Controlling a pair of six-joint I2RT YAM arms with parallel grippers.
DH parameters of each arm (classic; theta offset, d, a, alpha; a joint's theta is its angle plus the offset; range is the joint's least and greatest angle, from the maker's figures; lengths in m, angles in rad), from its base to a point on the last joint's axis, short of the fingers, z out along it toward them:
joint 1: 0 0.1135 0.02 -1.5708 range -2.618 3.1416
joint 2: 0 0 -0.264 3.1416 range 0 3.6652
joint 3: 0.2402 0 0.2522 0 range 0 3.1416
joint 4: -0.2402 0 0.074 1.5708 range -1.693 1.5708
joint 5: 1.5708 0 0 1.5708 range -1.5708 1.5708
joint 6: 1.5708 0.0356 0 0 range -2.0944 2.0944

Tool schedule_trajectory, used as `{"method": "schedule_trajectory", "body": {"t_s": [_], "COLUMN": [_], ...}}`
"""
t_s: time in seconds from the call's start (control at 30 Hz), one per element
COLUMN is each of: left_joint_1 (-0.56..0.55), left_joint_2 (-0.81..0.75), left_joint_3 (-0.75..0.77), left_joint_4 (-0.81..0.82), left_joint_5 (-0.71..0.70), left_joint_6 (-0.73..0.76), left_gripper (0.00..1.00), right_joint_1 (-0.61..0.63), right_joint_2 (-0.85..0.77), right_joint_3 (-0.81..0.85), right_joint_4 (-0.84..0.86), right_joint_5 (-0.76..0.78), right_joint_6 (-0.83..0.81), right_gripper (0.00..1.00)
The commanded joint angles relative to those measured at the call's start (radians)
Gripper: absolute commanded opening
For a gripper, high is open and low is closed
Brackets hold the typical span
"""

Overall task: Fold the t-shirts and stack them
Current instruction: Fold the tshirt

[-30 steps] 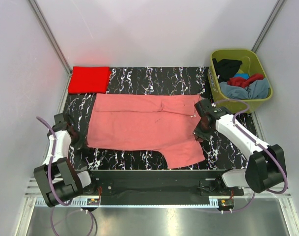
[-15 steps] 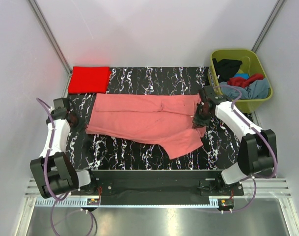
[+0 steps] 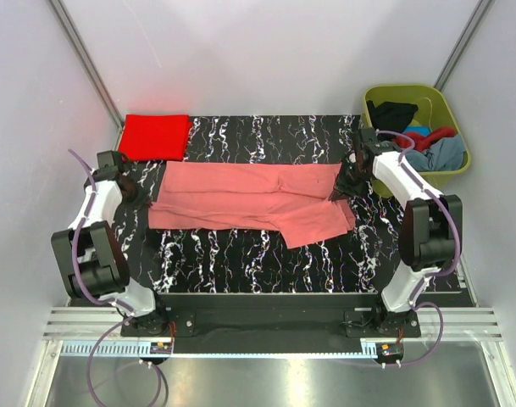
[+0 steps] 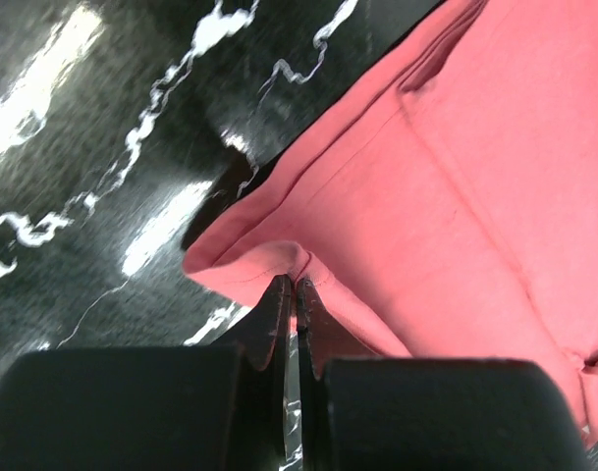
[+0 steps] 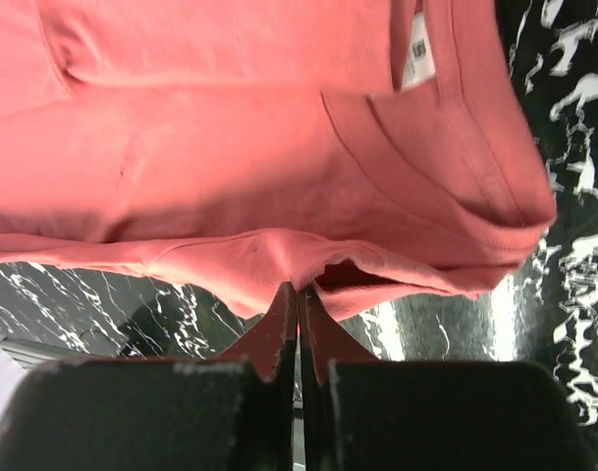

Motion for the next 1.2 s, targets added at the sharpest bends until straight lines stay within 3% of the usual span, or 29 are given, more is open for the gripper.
{"method": "schedule_trajectory", "body": {"t_s": [0.0, 0.37, 1.17], "left_joint_1": [-0.013, -0.033, -0.061], "left_joint_2": [0.039, 0.149, 0.287], "left_joint_3": [0.09, 0.179, 0.257], "left_joint_4": [0.06, 0.066, 0.074], "left_joint_5": [0.004, 0.015, 0.012], "left_joint_6": [-0.016, -0.031, -0.043], "left_gripper": [0.0, 0.0, 0.0], "right_joint_1": [-0.029, -0.061, -0.098], "right_joint_2": [0.028, 0.132, 0.241], "right_joint_3": [0.076, 0.187, 0.265], "right_joint_4": [0.01, 0.007, 0.007], "right_joint_5": [-0.048, -0.074, -0.019], "right_joint_6": [-0.029, -0.014, -0.029], "right_gripper": [0.0, 0.0, 0.0]}}
